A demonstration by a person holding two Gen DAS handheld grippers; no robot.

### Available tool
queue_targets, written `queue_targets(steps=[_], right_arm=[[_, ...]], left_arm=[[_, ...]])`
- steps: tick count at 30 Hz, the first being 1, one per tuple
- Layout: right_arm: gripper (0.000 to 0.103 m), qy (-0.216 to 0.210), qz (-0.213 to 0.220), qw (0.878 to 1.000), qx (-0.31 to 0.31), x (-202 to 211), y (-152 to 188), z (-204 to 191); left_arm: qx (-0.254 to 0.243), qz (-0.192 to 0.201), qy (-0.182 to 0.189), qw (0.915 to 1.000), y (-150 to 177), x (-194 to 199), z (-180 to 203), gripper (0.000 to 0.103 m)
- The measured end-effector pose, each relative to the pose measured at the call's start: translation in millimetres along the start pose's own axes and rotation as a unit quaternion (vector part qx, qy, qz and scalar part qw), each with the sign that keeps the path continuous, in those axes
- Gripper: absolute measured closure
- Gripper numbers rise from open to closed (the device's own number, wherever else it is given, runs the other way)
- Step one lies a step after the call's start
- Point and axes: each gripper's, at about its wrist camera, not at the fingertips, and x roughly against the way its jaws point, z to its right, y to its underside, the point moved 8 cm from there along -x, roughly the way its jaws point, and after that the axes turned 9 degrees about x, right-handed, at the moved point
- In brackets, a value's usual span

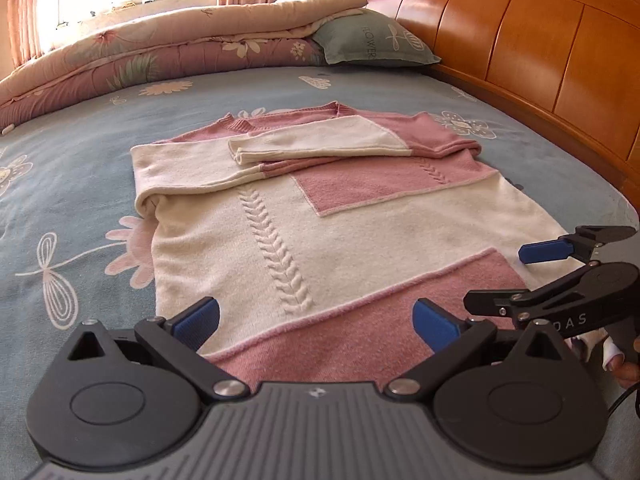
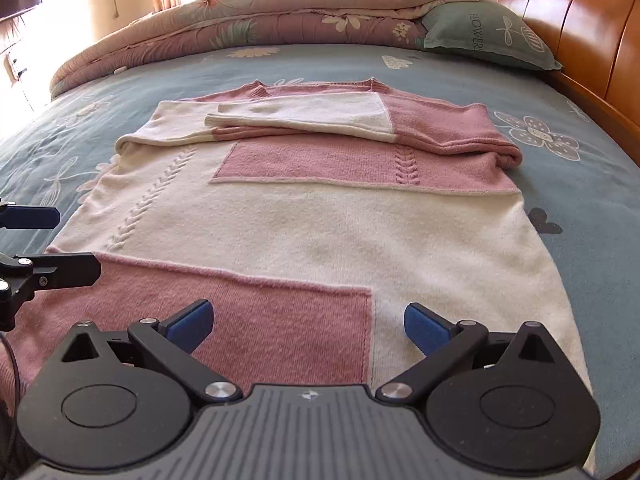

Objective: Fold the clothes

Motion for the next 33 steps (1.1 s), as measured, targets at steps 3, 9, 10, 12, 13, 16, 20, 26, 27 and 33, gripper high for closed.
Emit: queue_targets(steps=[3, 9, 10, 12, 13, 16, 20, 26, 27, 33], right_arm=[[0.0, 0.014, -0.001, 1.0, 0.012, -2, 13, -4], [0.0, 0.029, 0.007, 1.0, 0.003, 7, 24, -5], [0.0, 0.029, 0.005, 1.0, 0.004, 9, 27, -5], [0.0, 0.024, 0.001, 1.0, 0.009, 15, 34, -5], [0.0, 0.021, 0.003, 1.0, 0.009, 17, 36, -4], [0.0, 0.012, 0.011, 1.0, 0.011, 24, 44, -4], [0.0, 0.014, 0.055, 0.998, 0.014, 28, 51, -4], [0.0, 0.008, 0.117, 0.993, 0.009, 35, 58, -3], [0.0, -0.001, 0.13, 0.992, 0.002, 39, 56, -2], [0.0, -0.039, 0.198, 0.979, 0.017, 60, 44, -13]], left_arm=[[0.004, -0.016, -0.009, 0.9998, 19, 3, 8, 0.001], [0.001, -0.027, -0.04, 0.9988, 55, 3, 12, 0.001], [-0.002, -0.027, -0.042, 0.9988, 59, 6, 14, 0.001], [0.002, -0.022, -0.039, 0.999, 65, 12, 15, 0.001], [0.007, -0.019, -0.038, 0.9991, 68, 15, 14, 0.001], [0.012, -0.01, -0.035, 0.9993, 71, 18, 12, 0.001], [0.024, -0.008, -0.03, 0.9992, 70, 20, 10, 0.001], [0.12, -0.003, 0.009, 0.9928, 43, 28, -6, 0.001], [0.129, -0.001, 0.01, 0.9916, 37, 29, -9, 0.001], [0.139, 0.0, -0.001, 0.9902, 0, 14, -12, 0.001]])
